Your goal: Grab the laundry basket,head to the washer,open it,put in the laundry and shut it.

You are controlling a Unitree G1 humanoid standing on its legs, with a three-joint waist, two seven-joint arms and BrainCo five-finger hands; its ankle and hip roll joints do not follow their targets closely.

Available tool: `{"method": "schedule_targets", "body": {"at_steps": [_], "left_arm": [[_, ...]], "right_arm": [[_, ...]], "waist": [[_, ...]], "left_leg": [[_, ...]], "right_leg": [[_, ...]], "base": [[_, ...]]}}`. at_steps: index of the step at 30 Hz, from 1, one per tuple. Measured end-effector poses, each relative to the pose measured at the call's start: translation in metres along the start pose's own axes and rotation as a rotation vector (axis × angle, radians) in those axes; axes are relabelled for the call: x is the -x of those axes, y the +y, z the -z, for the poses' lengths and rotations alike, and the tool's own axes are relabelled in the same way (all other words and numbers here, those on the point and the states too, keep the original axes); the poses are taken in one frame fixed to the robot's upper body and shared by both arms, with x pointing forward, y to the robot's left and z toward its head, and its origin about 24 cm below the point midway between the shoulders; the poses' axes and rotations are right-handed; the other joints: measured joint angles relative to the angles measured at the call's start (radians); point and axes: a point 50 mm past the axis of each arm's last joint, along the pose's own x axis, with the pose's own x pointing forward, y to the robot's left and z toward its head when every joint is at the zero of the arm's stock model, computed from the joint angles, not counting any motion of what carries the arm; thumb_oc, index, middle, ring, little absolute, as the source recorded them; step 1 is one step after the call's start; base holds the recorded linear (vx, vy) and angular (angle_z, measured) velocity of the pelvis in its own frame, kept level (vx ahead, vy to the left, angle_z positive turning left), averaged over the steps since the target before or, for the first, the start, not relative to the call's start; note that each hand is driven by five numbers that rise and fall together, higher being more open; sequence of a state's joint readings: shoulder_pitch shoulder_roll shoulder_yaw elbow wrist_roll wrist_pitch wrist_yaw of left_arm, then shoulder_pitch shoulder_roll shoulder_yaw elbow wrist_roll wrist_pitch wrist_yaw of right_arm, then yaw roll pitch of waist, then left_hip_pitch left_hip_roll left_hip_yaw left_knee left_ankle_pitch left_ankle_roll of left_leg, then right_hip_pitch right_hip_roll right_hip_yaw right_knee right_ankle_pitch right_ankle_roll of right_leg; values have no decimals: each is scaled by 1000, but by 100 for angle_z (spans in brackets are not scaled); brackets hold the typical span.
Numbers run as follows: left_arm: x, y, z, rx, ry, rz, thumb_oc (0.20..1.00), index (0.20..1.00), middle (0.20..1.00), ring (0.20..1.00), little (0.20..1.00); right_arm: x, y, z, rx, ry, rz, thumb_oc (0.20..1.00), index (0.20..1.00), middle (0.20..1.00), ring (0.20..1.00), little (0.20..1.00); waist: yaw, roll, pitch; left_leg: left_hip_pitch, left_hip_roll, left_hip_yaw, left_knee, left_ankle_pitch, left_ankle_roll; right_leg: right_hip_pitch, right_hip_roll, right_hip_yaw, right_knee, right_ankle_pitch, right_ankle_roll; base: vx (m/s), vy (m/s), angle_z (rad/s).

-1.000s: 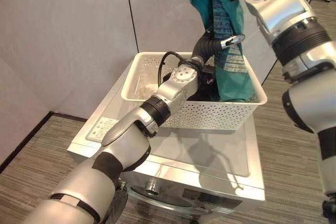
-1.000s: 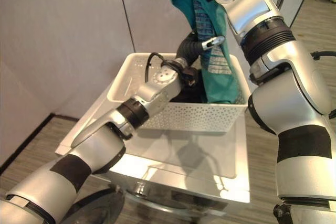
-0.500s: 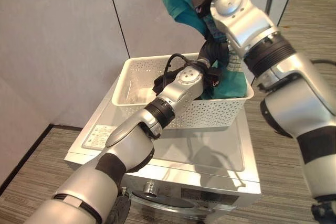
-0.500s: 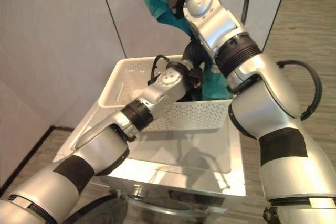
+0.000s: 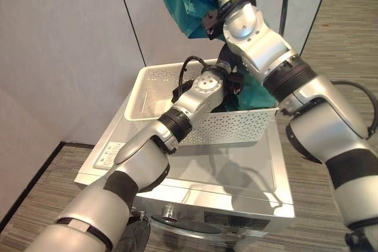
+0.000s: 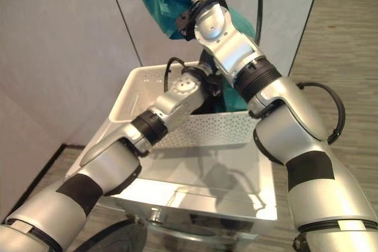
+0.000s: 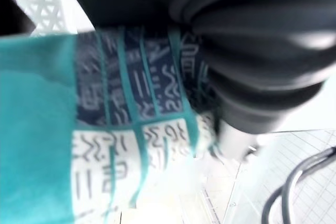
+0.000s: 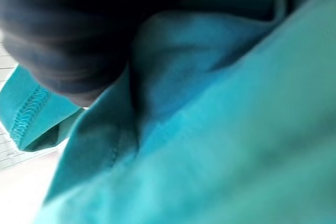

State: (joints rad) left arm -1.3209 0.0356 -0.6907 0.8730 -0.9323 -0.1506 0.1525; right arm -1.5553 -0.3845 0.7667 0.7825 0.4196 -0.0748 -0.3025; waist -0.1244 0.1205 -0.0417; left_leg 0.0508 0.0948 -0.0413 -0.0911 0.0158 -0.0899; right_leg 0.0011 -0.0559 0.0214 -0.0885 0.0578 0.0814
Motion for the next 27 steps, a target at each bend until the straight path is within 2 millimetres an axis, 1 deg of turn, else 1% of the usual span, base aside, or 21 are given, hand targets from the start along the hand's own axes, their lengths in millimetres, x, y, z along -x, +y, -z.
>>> {"method": "schedule_targets", "body": {"at_steps": [1,2,4,5,7,11,14,16,17,18,19,20,21,22,23,24,25,27], "left_arm": [[0,1,0,-3,-1,-2,200,200,200,200,200],[0,2,-1,-9,-2,-4,200,200,200,200,200],[0,4,-2,-52,-12,-5,200,200,200,200,200],[1,5,-3,-67,-18,-4,200,200,200,200,200],[2,13,-11,-156,-50,-1,200,200,200,200,200],[4,25,-14,-262,-64,-16,200,200,200,200,200],[7,38,-21,-335,-82,-48,200,200,200,200,200],[9,47,-28,-367,-98,-62,200,200,200,200,200],[12,60,-36,-410,-117,-89,200,200,200,200,200],[13,65,-41,-433,-125,-97,200,200,200,200,200],[18,78,-50,-470,-140,-124,200,200,200,200,200],[19,82,-52,-476,-143,-139,200,200,200,200,200],[24,95,-62,-500,-163,-165,200,200,200,200,200],[27,101,-66,-512,-170,-178,200,200,200,200,200],[31,110,-72,-519,-180,-208,200,200,200,200,200],[32,111,-75,-525,-192,-209,200,200,200,200,200],[37,113,-79,-547,-215,-207,200,200,200,200,200],[38,115,-82,-566,-229,-209,200,200,200,200,200]], "right_arm": [[2,0,0,-5,-7,-6,357,357,357,357,357],[3,1,0,-16,-12,-10,357,357,357,357,357],[4,0,1,-28,-16,-14,696,696,696,696,696],[5,-1,1,-28,-20,-16,1000,1000,1000,1000,1000],[12,-6,4,-27,-43,-38,1000,1000,1000,1000,1000],[17,-16,12,-26,-25,-45,1000,1000,1000,1000,1000],[24,-28,22,-29,-4,-49,1000,1000,1000,1000,1000],[31,-37,25,-27,-2,-67,1000,1000,1000,1000,1000],[38,-46,29,-16,2,-90,1000,1000,1000,1000,1000],[42,-51,29,3,-2,-104,1000,1000,1000,1000,1000],[49,-57,29,30,-9,-128,1000,1000,1000,1000,1000],[50,-61,30,39,-4,-125,1000,1000,1000,1000,1000],[62,-75,33,32,-13,-112,1000,1000,1000,1000,1000],[67,-77,35,31,-15,-116,1000,1000,1000,1000,1000],[73,-82,42,35,6,-115,1000,1000,1000,1000,1000],[80,-86,47,33,20,-115,1000,1000,1000,1000,1000],[91,-90,58,34,55,-114,1000,1000,1000,1000,1000],[102,-93,70,48,103,-130,1000,1000,1000,1000,1000]], "waist": [[0,0,0],[0,0,0],[0,-1,0],[0,-2,1],[-2,-6,4],[-4,-8,6],[-6,-14,10],[-6,-17,12],[-9,-19,13],[-10,-19,14],[-14,-19,14],[-19,-19,14],[-26,-21,16],[-28,-21,17],[-31,-19,18],[-31,-19,18],[-31,-18,19],[-30,-16,20]], "left_leg": [[0,0,0,0,0,0],[0,0,0,0,0,0],[0,0,0,0,0,0],[0,1,0,0,0,0],[0,3,1,0,0,0],[1,3,4,0,0,0],[1,4,9,0,0,0],[1,4,25,0,0,0],[1,4,28,0,0,0],[0,4,29,0,0,0],[0,4,30,-1,0,0],[0,4,30,-1,0,0],[1,5,34,-1,0,0],[1,5,37,-1,0,0],[1,5,43,-1,0,0],[1,5,47,-1,0,0],[1,5,48,-1,0,0],[1,5,47,-1,0,0]], "right_leg": [[0,0,0,0,0,0],[0,0,0,0,0,0],[0,1,0,0,0,0],[0,1,0,0,0,0],[0,3,1,0,1,0],[-1,4,4,0,1,0],[-3,5,8,-1,1,0],[-6,5,13,0,1,0],[-9,5,19,-1,2,0],[-10,5,21,-1,2,0],[-13,5,23,0,2,0],[-13,5,23,0,2,0],[-13,7,25,0,1,0],[-13,6,26,0,2,0],[-15,6,29,0,2,0],[-14,7,29,0,2,0],[-14,7,28,0,2,0],[-14,7,27,1,2,0]], "base": [[0,0,0],[0,0,0],[0,0,0],[0,0,0],[0,0,0],[0,0,0],[-11,-5,-3],[-11,-5,-8],[-9,-4,-10],[-6,4,-12],[0,4,-7],[0,7,-6],[0,0,0],[5,6,-6],[5,4,-5],[0,0,0],[0,0,0],[0,0,0]]}}
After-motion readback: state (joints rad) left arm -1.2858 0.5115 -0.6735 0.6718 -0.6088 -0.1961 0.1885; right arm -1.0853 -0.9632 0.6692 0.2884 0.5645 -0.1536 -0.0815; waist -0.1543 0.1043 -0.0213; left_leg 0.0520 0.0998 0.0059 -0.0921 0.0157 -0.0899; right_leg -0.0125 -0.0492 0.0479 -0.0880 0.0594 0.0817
